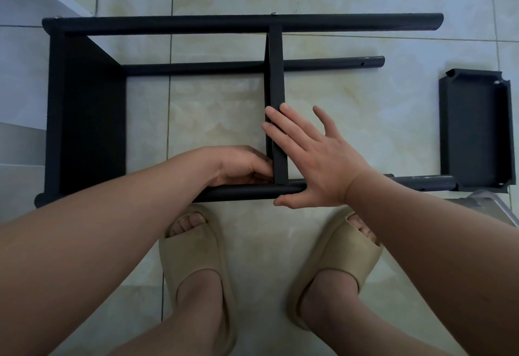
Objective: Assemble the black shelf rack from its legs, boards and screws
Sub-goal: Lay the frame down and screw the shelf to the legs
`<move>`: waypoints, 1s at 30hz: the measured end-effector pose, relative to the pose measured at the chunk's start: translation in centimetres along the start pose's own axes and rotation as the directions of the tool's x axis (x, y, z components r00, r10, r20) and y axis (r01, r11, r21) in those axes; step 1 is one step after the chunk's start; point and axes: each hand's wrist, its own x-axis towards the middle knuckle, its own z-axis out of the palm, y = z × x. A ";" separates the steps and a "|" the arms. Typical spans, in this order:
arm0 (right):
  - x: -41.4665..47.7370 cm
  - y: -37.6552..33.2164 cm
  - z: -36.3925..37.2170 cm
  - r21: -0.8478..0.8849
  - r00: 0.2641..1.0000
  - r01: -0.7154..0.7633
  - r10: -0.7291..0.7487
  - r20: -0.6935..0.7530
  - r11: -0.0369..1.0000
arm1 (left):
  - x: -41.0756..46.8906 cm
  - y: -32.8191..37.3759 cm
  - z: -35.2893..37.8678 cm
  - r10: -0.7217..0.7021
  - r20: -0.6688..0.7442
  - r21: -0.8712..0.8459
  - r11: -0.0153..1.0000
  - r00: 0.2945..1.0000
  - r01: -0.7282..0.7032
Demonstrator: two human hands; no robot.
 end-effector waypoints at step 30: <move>0.0 0.0 0.1 0.007 1.000 -0.001 0.001 -0.005 1.000 | 0.5 -0.6 -0.4 0.023 0.062 -0.035 0.999 0.998 -0.021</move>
